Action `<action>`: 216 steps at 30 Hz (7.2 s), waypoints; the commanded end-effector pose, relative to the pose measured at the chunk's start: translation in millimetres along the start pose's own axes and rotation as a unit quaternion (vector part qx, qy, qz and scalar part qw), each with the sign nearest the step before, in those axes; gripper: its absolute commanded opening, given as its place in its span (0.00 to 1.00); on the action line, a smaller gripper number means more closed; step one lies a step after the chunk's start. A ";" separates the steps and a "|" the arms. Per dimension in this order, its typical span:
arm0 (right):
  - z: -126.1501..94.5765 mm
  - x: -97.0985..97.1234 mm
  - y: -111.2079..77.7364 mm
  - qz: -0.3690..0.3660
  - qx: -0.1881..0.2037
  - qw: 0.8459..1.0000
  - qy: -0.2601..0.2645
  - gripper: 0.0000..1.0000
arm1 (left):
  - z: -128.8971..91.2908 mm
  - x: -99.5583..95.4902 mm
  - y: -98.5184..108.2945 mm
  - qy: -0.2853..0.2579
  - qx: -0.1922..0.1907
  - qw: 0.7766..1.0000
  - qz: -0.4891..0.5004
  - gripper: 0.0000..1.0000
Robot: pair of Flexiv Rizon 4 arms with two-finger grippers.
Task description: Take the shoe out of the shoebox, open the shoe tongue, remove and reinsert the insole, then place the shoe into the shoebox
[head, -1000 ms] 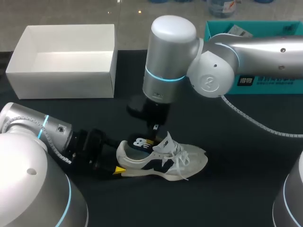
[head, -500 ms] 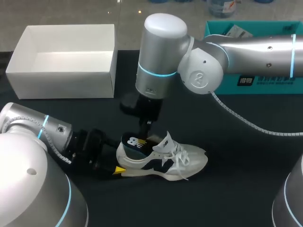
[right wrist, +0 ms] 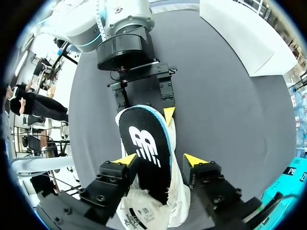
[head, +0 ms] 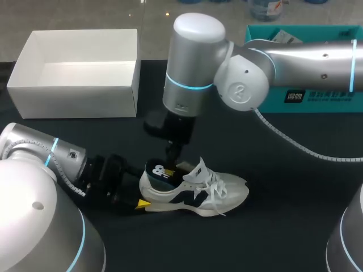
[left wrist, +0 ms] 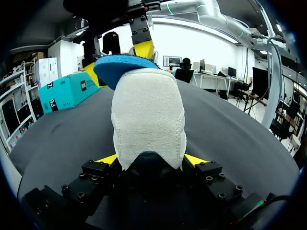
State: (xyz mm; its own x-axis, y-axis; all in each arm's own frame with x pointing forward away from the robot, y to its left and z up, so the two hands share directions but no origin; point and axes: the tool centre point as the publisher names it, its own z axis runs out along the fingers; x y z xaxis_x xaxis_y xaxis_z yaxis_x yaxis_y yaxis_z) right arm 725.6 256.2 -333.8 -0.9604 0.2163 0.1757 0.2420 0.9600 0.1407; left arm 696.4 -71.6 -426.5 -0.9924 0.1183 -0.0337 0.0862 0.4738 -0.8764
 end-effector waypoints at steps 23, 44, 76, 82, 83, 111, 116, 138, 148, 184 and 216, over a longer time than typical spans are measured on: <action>2.3 -2.5 0.8 -0.028 -0.006 0.997 0.069 1.00 | 8.5 2.5 6.3 -0.001 -0.001 1.000 0.000 0.00; 9.6 9.2 0.8 -0.024 -0.031 0.997 0.072 0.00 | 8.5 2.5 6.3 -0.001 -0.001 1.000 0.000 0.00; -9.4 4.3 1.8 -0.028 -0.042 0.997 0.052 0.00 | 8.5 2.5 6.3 -0.001 -0.001 1.000 0.000 0.00; -32.6 -3.2 5.5 -0.019 -0.046 0.998 0.028 0.00 | 8.5 2.5 6.3 -0.001 -0.001 1.000 0.000 0.00; -36.0 -4.9 6.8 -0.019 -0.048 0.998 0.026 0.00 | 8.5 2.5 6.3 -0.001 -0.001 1.000 0.000 0.00; -148.1 -53.8 63.5 -0.016 -0.116 0.990 -0.073 0.00 | 8.5 2.5 6.3 -0.001 -0.001 1.000 0.000 0.00; -165.4 -61.3 73.4 -0.022 -0.120 0.989 -0.083 0.00 | 8.5 2.5 6.3 -0.001 -0.001 1.000 0.000 0.00; -185.6 -69.2 79.4 -0.012 -0.125 0.988 -0.088 0.00 | 8.5 2.5 6.3 -0.001 -0.001 1.000 0.000 0.00; -185.6 -69.2 79.4 -0.012 -0.125 0.988 -0.088 0.00 | 8.5 2.5 6.3 -0.001 -0.001 1.000 0.000 0.00; -233.9 -30.4 69.9 0.049 -0.181 0.982 -0.034 0.00 | 8.5 2.5 6.3 -0.001 -0.001 1.000 0.000 0.00; -269.8 7.4 45.9 0.053 -0.210 0.975 -0.056 0.00 | 8.5 2.5 6.3 -0.001 -0.001 1.000 0.000 0.00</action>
State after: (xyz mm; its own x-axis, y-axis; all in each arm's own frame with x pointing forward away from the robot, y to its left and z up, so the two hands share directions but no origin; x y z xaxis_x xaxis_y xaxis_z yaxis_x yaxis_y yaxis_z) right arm 766.4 253.3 -62.1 -0.9306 0.3505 0.1054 0.3522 0.7796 0.5179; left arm 696.5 -71.8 -426.6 -0.9924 0.1183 -0.0337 0.0862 0.4738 -0.8764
